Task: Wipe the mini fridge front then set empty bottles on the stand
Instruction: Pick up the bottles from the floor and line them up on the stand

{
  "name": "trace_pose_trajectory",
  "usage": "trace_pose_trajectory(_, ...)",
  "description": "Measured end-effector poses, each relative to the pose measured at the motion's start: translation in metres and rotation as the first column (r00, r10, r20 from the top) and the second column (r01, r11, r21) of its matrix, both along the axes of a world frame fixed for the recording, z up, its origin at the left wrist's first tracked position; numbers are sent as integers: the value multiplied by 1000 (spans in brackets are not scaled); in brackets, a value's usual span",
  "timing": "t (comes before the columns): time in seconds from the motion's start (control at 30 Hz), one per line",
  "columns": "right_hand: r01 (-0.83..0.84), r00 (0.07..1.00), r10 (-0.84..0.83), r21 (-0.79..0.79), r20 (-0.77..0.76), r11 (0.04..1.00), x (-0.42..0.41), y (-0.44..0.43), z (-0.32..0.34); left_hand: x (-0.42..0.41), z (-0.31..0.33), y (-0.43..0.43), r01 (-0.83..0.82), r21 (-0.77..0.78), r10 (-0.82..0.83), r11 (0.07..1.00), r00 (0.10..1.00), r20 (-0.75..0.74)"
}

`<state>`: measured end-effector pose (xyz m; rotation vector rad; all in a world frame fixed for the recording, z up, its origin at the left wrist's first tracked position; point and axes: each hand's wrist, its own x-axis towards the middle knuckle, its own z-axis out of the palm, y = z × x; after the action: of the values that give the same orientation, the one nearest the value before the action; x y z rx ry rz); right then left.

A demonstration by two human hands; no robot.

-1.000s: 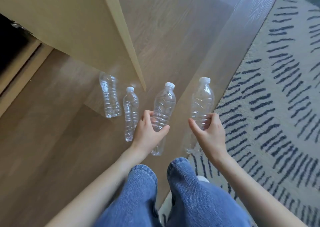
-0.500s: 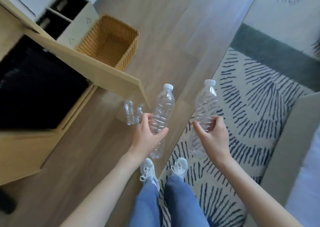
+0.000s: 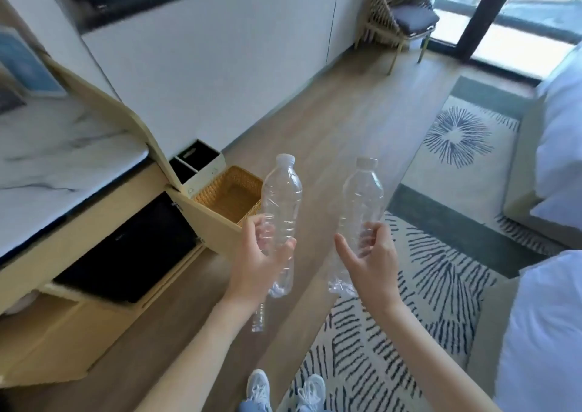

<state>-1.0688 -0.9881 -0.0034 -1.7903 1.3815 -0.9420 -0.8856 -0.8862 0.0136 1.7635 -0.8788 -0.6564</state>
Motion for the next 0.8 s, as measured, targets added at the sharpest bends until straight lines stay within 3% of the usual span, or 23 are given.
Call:
trace_pose_trajectory(0.23,-37,988,61,-165,145,986,22,7,47,5,57,29,-77,-204,98,976,990,98)
trace_pose_trajectory(0.5,-245,950,262,-115,172,963,44,46,37,-5,51,95,-212,-184,228,960,971,69)
trace_pose_trajectory(0.8,-574,796,587,-122,147,810,125,99,41,22,56,200,-564,-232,599,793,792,122)
